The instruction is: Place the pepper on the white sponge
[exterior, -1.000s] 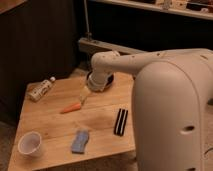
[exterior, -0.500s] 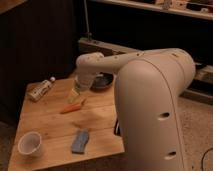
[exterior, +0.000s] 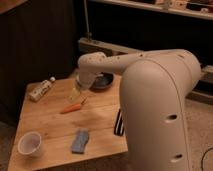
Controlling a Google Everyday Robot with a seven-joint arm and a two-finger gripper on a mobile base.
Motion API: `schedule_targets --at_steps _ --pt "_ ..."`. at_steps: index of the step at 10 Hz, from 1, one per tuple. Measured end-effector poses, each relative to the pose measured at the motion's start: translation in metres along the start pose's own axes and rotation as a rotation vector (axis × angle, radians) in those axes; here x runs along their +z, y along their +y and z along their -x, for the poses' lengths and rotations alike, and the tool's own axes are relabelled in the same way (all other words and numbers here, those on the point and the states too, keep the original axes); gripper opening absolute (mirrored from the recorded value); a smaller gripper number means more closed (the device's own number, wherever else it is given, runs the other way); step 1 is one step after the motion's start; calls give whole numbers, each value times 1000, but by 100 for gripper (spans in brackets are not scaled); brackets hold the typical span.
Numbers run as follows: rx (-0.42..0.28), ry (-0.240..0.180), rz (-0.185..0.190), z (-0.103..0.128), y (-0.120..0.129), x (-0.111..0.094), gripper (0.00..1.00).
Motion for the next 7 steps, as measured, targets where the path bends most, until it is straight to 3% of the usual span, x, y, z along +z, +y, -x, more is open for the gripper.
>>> schedule_targets --at_steps 3,7 --pt "-183 -50 28 25 4 38 80" --pt "-248 -69 62 20 10 57 80"
